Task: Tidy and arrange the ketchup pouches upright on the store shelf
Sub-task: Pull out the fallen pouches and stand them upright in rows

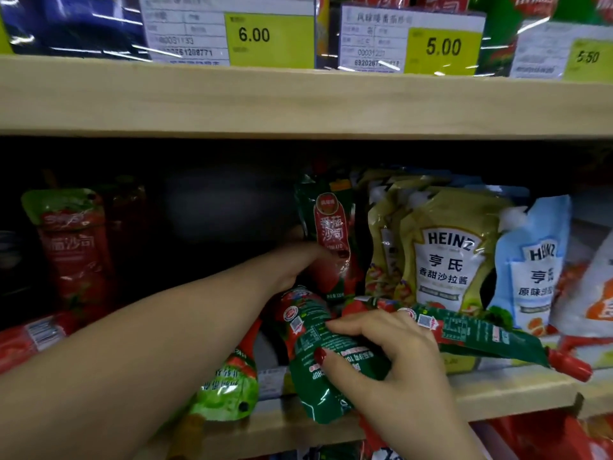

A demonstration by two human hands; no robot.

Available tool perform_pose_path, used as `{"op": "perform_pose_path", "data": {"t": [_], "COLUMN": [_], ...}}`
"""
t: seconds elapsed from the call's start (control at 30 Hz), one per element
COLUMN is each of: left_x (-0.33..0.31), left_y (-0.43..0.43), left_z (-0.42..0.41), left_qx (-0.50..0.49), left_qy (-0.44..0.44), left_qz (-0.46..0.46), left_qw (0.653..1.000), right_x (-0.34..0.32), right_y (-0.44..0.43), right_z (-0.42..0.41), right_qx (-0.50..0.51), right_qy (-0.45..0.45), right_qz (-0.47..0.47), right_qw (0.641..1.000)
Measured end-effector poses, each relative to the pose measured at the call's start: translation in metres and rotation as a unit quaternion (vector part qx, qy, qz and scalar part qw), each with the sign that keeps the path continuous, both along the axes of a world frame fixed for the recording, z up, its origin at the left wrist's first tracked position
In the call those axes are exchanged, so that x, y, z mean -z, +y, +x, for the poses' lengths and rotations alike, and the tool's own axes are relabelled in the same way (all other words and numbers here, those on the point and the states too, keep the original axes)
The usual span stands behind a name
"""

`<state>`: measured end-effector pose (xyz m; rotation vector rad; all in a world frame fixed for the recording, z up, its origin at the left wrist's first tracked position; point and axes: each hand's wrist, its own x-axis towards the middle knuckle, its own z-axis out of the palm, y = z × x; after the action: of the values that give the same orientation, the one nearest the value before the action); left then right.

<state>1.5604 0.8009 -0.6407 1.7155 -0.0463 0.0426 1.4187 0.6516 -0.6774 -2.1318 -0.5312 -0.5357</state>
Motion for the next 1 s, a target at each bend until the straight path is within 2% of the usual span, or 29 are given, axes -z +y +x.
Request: {"op": "perform_pose_path", "data": {"t": [0.4,0.67,1.0], "left_x": [0.01,0.002,0.001], "left_y": [0.009,0.022,0.014], "left_z": [0.007,0.003,0.001], "left_qx": [0.008,-0.007,-0.035], "left_qy": [0.005,0.01,0.007], "left_qz": [0.074,-0.014,-0.017], "left_qw": [0.997,1.0,0.999], "right_x": [0.001,0.002,0.004], "right_y": [0.003,0.005,0.004], "right_z": [0.0,-0.001,0.0], "right_qx": [-0.004,-0.002,0.005], "right_qy": [-0.004,-0.012,-0.015], "right_qz": [0.001,-0.003,-0.007], "right_qw": [1.0,1.0,1.0]}}
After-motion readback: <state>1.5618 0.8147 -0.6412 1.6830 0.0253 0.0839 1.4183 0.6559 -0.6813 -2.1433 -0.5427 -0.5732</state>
